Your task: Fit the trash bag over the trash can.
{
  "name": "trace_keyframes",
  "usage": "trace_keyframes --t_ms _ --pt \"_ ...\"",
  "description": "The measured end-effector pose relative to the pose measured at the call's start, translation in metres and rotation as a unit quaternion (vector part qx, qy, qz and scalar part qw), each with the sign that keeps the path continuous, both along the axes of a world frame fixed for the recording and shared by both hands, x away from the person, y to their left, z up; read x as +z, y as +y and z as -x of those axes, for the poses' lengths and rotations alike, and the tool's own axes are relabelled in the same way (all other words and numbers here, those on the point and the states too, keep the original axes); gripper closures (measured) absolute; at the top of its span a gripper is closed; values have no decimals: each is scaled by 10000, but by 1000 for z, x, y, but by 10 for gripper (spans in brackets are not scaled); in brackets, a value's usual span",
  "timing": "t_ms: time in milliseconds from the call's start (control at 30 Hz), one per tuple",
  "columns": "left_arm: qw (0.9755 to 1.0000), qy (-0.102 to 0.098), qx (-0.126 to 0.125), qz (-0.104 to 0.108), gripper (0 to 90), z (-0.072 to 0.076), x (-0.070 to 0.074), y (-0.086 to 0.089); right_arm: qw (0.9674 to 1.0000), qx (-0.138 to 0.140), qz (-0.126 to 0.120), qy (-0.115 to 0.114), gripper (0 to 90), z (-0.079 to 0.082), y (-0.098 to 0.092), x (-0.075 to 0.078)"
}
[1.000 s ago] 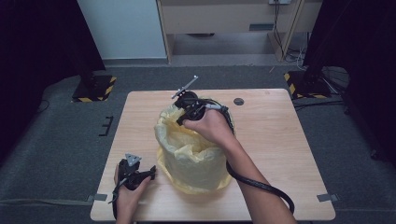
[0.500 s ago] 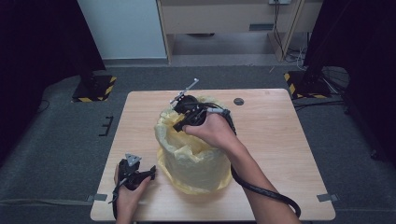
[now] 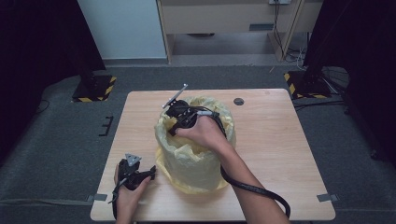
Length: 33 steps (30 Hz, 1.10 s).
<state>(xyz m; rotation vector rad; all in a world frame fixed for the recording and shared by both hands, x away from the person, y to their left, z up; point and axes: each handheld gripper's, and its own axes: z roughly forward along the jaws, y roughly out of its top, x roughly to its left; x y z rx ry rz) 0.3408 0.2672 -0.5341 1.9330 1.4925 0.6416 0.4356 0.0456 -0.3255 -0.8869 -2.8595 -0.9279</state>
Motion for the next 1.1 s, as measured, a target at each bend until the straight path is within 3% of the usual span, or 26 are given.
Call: trace_keyframes --t_ms 200,500,867,1100 --pt "10000 -1 -1 -1 102 0 0 0 9998 -95 -113 -136 900 2 -9 13" --pt "10000 -2 -1 -1 102 0 0 0 9980 -318 -388 -379 900 6 -36 37" --pt "10000 -2 -1 -4 102 0 0 0 9918 -700 -835 -675 900 17 -74 51" --pt "10000 -4 1 -4 102 0 0 0 9881 -829 -1049 -758 900 24 -93 51"
